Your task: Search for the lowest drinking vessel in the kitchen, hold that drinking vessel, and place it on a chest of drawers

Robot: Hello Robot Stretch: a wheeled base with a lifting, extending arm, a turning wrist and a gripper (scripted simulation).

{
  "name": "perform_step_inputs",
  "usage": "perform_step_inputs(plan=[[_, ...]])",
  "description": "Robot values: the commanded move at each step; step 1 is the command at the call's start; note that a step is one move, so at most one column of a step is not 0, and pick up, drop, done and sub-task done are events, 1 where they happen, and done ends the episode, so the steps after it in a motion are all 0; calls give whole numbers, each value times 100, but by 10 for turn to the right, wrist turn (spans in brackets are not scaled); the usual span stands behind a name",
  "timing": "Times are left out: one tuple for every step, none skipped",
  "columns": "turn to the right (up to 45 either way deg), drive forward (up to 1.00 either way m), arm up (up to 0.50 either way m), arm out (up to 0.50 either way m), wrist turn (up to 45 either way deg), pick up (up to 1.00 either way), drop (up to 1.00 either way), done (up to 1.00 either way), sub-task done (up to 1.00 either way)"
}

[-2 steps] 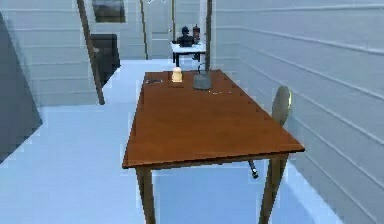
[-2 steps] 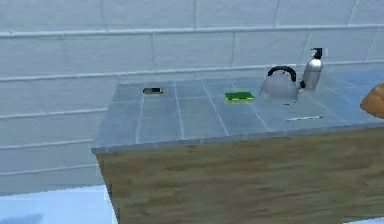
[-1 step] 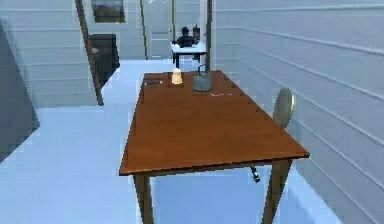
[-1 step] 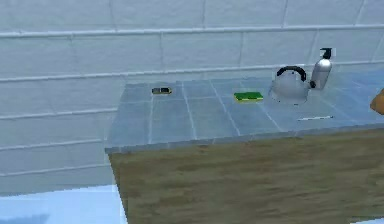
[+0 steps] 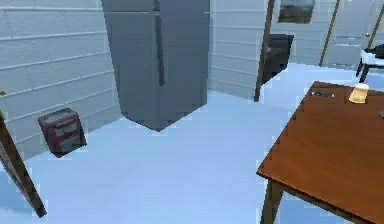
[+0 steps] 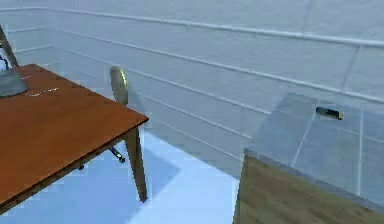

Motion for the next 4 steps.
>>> perform_step_inputs(plan=[[0, 90, 0, 0, 0, 0, 0, 0, 0], [-450, 0, 0, 0, 0, 0, 0, 0, 0], [-150, 0, 0, 0, 0, 0, 0, 0, 0], [0, 5, 0, 0, 0, 0, 0, 0, 0]])
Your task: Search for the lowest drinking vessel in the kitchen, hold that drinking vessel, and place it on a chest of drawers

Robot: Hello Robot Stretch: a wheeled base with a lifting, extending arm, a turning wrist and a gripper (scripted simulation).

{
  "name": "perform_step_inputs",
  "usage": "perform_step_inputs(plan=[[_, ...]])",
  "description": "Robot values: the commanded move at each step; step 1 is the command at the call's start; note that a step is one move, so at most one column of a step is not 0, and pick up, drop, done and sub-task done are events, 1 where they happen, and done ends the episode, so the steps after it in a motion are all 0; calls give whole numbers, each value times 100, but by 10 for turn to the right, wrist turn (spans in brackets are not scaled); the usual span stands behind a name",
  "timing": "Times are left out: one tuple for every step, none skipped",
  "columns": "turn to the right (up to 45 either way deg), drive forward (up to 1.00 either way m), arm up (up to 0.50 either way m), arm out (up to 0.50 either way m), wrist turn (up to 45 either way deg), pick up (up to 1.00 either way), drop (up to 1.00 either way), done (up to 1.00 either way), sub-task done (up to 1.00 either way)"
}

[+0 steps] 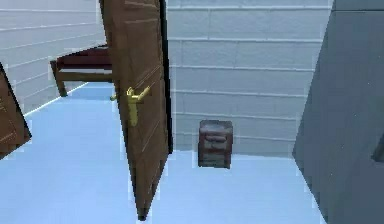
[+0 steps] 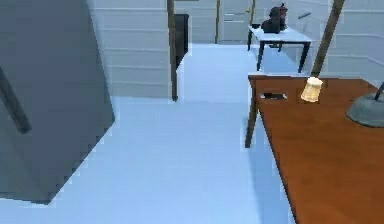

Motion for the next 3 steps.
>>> perform_step_inputs(plan=[[450, 0, 0, 0, 0, 0, 0, 0, 0], [450, 0, 0, 0, 0, 0, 0, 0, 0], [60, 0, 0, 0, 0, 0, 0, 0, 0]])
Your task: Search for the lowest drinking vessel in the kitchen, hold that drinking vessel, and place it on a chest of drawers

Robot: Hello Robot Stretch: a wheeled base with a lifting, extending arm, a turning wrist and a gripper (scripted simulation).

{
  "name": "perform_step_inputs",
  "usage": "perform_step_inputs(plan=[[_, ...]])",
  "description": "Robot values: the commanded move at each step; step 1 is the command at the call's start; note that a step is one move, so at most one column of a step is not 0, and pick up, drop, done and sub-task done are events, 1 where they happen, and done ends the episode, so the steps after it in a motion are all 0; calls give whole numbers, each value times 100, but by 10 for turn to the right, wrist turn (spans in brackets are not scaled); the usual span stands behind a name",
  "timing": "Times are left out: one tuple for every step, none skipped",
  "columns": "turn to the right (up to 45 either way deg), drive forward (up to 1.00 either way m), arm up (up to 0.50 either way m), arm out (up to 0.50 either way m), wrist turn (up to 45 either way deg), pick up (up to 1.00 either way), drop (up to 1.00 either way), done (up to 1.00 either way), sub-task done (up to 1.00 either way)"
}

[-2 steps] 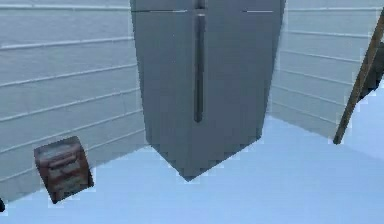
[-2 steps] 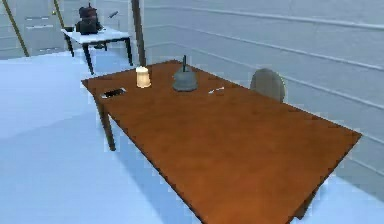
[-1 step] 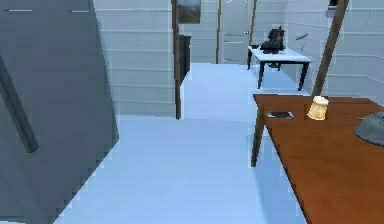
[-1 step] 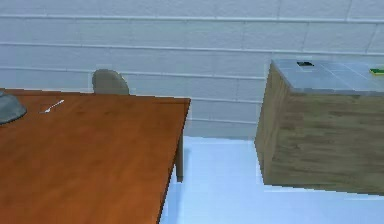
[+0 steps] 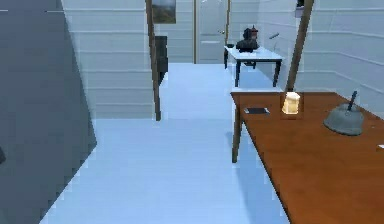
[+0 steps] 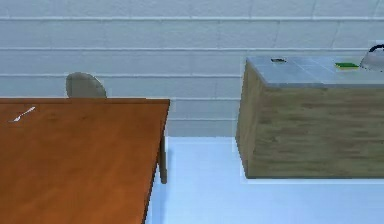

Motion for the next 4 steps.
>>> perform_step_inputs(plan=[[0, 75, 0, 0, 0, 0, 0, 0, 0], [-390, 0, 0, 0, 0, 0, 0, 0, 0], [450, 0, 0, 0, 0, 0, 0, 0, 0], [60, 0, 0, 0, 0, 0, 0, 0, 0]])
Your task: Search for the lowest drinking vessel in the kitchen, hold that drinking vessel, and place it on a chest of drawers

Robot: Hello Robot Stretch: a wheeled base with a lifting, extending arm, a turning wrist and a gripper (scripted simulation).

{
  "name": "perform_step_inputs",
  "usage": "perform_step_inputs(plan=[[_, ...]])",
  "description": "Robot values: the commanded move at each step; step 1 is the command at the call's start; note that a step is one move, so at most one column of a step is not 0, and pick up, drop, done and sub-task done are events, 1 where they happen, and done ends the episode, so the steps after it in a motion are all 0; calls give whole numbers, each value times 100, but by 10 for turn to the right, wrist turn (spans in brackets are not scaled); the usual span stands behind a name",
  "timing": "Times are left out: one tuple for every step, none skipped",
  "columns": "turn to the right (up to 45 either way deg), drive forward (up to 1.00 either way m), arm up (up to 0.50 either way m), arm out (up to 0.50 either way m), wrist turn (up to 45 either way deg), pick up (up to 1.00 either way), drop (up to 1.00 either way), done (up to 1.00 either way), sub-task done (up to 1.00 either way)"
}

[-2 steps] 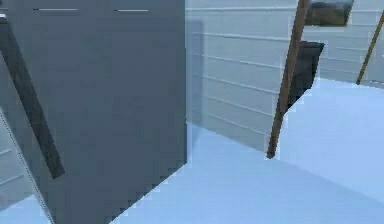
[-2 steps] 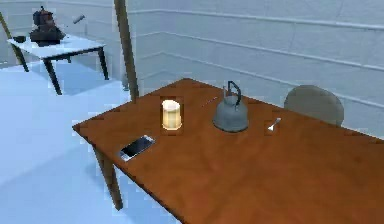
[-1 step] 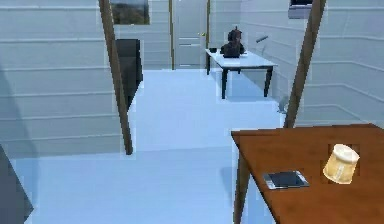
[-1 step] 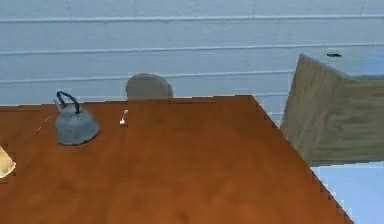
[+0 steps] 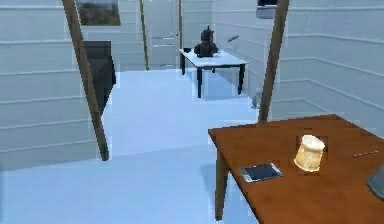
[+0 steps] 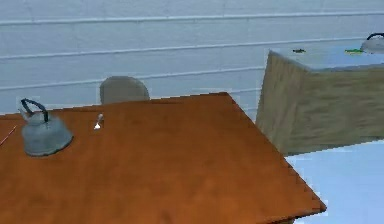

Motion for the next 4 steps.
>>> perform_step_inputs(plan=[[0, 40, 0, 0, 0, 0, 0, 0, 0], [-330, 0, 0, 0, 0, 0, 0, 0, 0], [0, 0, 50, 0, 0, 0, 0, 0, 0], [0, 0, 38, 0, 0, 0, 0, 0, 0]])
